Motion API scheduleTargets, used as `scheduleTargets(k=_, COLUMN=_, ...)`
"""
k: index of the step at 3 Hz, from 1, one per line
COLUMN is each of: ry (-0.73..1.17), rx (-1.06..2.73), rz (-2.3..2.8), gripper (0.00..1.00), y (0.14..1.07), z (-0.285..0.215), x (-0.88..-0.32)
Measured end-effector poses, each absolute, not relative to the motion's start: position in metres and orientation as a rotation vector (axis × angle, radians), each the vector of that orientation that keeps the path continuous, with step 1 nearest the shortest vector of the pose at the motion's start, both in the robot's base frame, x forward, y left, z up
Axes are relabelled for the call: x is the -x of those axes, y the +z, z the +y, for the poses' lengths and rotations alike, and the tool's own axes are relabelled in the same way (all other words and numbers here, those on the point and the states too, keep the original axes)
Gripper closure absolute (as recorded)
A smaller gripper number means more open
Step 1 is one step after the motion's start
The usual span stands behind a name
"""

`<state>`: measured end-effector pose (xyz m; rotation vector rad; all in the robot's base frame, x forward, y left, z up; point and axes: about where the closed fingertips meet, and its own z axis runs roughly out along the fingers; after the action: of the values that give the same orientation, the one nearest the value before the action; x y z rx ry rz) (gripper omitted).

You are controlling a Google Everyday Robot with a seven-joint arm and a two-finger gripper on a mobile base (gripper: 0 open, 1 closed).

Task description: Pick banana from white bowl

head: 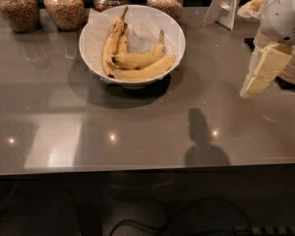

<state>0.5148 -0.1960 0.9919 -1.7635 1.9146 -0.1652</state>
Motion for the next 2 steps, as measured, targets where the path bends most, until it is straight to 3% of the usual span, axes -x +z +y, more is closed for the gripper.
scheduleTargets(k=2, ry=-0.092, rx=1.860, rz=1.672, gripper=0.00, y=1.001, z=-0.146, x=-0.597)
